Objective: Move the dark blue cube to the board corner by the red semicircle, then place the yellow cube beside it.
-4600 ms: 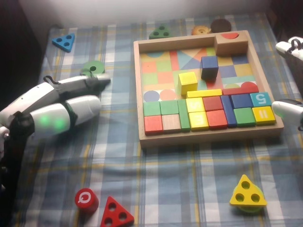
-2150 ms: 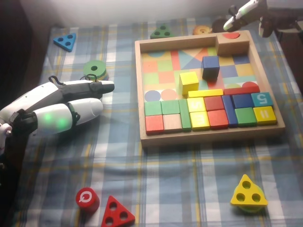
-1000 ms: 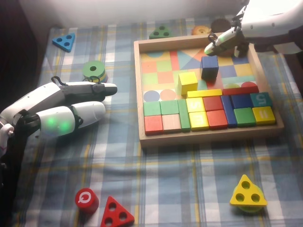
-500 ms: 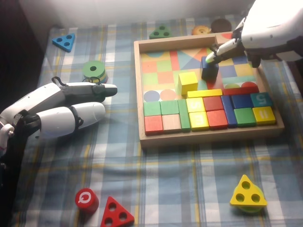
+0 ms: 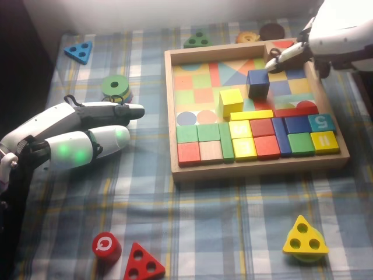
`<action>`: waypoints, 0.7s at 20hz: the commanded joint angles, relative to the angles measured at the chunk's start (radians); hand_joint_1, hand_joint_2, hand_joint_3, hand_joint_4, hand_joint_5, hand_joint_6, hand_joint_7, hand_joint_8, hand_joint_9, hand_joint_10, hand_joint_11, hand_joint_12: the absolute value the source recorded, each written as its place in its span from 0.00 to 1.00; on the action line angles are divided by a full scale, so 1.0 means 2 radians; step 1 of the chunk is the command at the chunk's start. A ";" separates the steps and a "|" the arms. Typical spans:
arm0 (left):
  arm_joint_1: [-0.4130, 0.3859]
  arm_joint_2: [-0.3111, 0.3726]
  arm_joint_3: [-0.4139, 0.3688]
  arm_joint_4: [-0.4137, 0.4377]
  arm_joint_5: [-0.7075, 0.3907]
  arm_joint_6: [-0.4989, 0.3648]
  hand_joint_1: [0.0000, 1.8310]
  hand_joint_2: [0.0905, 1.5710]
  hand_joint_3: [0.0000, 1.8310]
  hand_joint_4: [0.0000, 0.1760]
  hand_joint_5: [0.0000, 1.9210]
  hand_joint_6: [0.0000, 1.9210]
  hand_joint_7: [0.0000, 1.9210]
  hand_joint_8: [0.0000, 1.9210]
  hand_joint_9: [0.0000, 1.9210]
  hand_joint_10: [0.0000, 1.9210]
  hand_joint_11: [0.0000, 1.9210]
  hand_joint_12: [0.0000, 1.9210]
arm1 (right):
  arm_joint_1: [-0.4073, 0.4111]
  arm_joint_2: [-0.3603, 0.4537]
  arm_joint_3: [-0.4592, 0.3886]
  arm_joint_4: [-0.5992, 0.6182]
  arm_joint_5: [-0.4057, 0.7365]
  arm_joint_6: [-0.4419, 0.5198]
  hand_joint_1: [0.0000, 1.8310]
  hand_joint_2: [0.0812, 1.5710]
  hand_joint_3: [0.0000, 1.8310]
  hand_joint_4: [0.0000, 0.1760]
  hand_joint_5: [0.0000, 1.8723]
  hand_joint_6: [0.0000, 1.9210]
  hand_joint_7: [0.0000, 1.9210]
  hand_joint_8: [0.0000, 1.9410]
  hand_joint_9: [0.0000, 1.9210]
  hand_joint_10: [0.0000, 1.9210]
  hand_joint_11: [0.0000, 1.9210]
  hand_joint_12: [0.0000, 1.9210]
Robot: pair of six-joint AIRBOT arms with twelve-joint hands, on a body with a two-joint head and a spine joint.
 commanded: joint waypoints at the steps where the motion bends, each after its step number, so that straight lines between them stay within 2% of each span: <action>1: -0.006 -0.004 0.002 -0.005 -0.055 -0.005 0.18 0.83 0.00 0.06 0.25 0.00 0.19 0.00 0.21 0.00 0.05 0.30 | 0.003 0.001 0.001 0.006 -0.017 0.006 0.87 0.75 0.00 0.00 0.20 0.00 0.64 1.00 0.77 1.00 0.78 1.00; 2: -0.006 -0.004 0.002 -0.005 -0.055 -0.005 0.18 0.83 0.00 0.06 0.25 0.00 0.19 0.00 0.20 0.00 0.05 0.29 | 0.003 0.002 0.001 0.004 -0.018 0.008 0.88 0.74 0.00 0.00 0.20 0.00 0.70 0.94 0.79 0.98 0.73 1.00; 3: -0.006 -0.005 0.002 -0.005 -0.055 -0.005 0.17 0.83 0.00 0.07 0.25 0.00 0.18 0.00 0.20 0.00 0.04 0.29 | 0.003 0.003 0.001 0.004 -0.019 0.009 0.87 0.75 0.00 0.00 0.21 0.00 0.69 0.94 0.78 1.00 0.73 1.00; 4: -0.006 -0.005 0.002 -0.005 -0.055 -0.005 0.15 0.84 0.00 0.10 0.24 0.00 0.18 0.00 0.19 0.00 0.04 0.28 | 0.003 0.003 0.001 0.003 -0.020 0.009 0.88 0.74 0.00 0.00 0.22 0.00 0.67 0.99 0.76 1.00 0.73 1.00; 5: -0.006 -0.005 0.002 -0.005 -0.055 -0.005 0.16 0.83 0.00 0.08 0.25 0.00 0.18 0.00 0.20 0.00 0.05 0.28 | 0.003 0.003 0.001 0.004 -0.020 0.009 0.88 0.74 0.00 0.00 0.22 0.00 0.66 1.00 0.76 1.00 0.74 1.00; 6: -0.006 -0.005 0.002 -0.005 -0.055 -0.005 0.15 0.84 0.00 0.12 0.24 0.00 0.18 0.00 0.20 0.00 0.05 0.28 | 0.003 0.003 0.001 0.004 -0.020 0.009 0.89 0.74 0.00 0.00 0.23 0.00 0.64 1.00 0.75 1.00 0.73 1.00; 9: -0.006 -0.005 0.002 -0.005 -0.055 -0.006 0.18 0.83 0.00 0.07 0.25 0.00 0.19 0.00 0.21 0.00 0.06 0.29 | 0.007 0.003 -0.004 0.003 -0.020 0.009 0.81 0.77 0.01 0.00 0.20 0.00 0.59 1.00 0.69 1.00 0.67 1.00; 11: -0.006 -0.006 0.002 -0.005 -0.055 -0.006 0.16 0.83 0.00 0.06 0.24 0.00 0.19 0.00 0.21 0.00 0.06 0.29 | 0.013 0.003 -0.009 0.003 -0.019 0.009 0.79 0.79 0.01 0.11 0.20 0.00 0.54 1.00 0.67 1.00 0.66 1.00; 12: -0.006 -0.006 0.003 -0.005 -0.055 -0.006 0.17 0.83 0.00 0.04 0.25 0.00 0.19 0.00 0.21 0.00 0.06 0.29 | 0.015 0.003 -0.010 0.003 -0.019 0.009 0.79 0.79 0.01 0.10 0.19 0.00 0.54 1.00 0.67 1.00 0.67 1.00; 14: -0.006 -0.007 0.003 -0.005 -0.055 -0.006 0.16 0.84 0.00 0.04 0.24 0.00 0.18 0.00 0.20 0.00 0.05 0.28 | 0.018 0.003 -0.012 0.003 -0.019 0.009 0.80 0.80 0.01 0.25 0.19 0.00 0.50 1.00 0.67 1.00 0.69 1.00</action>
